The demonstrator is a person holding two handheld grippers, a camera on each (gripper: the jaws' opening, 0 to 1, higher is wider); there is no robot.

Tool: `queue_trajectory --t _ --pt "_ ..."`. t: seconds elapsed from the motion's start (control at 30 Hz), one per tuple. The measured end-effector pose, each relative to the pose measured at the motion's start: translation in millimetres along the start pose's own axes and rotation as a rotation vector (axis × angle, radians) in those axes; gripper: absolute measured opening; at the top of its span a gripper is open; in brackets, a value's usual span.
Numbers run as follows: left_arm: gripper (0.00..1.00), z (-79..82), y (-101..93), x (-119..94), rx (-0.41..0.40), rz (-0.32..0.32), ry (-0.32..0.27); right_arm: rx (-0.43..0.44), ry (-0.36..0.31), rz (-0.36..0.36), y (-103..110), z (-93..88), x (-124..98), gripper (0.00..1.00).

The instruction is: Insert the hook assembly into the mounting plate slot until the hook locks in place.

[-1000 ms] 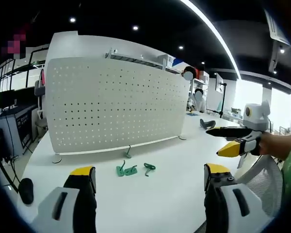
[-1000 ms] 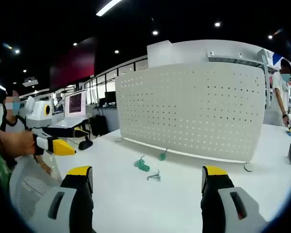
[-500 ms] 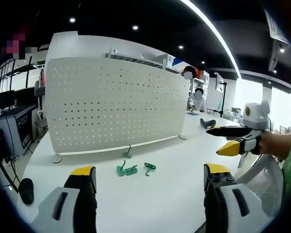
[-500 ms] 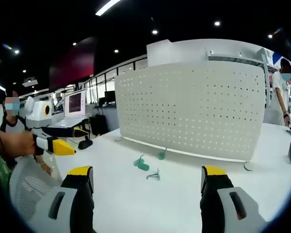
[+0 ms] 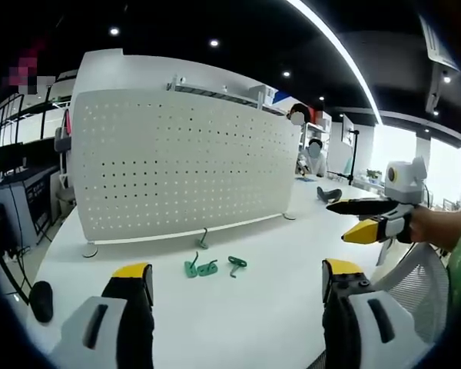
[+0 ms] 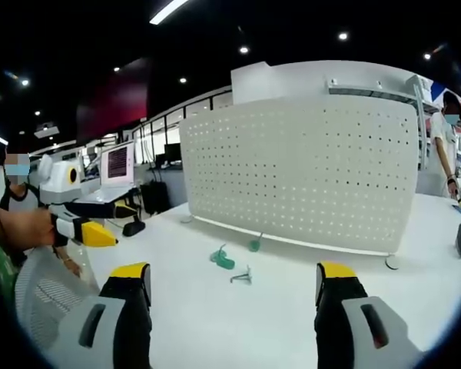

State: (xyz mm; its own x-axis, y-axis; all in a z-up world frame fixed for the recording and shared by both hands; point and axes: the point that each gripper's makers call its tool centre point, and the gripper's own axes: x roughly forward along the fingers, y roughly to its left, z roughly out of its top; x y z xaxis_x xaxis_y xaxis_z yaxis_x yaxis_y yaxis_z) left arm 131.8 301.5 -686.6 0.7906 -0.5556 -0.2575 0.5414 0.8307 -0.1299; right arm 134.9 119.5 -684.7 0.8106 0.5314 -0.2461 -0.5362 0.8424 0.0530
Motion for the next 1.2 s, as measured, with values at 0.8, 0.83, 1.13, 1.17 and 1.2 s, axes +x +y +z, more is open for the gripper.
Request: queue_trajectory --t 0.8,0.83,1.13,1.17,1.2 --pt "0.92 -4.9 -0.2 0.4 -0.007 0.001 0.008 -0.007 0.017 0.001 -7.4 1.5 3.4 0.83" --pt "0.92 -5.0 -0.6 0.3 -0.006 0.001 0.007 -0.005 0.019 0.0 -8.0 0.8 3.4 0.83" --pt "0.92 -6.5 -2.3 -0.1 -0.003 -0.002 0.012 0.0 0.039 0.008 -15.6 -0.1 9.0 0.82" --pt "0.92 -6.5 -2.0 -0.2 -0.001 -0.002 0.011 0.003 0.042 0.009 -16.8 0.1 10.0 0.82" --pt "0.92 -6.6 -2.0 -0.2 -0.001 -0.002 0.012 0.007 0.043 0.011 -17.6 0.2 10.6 0.81"
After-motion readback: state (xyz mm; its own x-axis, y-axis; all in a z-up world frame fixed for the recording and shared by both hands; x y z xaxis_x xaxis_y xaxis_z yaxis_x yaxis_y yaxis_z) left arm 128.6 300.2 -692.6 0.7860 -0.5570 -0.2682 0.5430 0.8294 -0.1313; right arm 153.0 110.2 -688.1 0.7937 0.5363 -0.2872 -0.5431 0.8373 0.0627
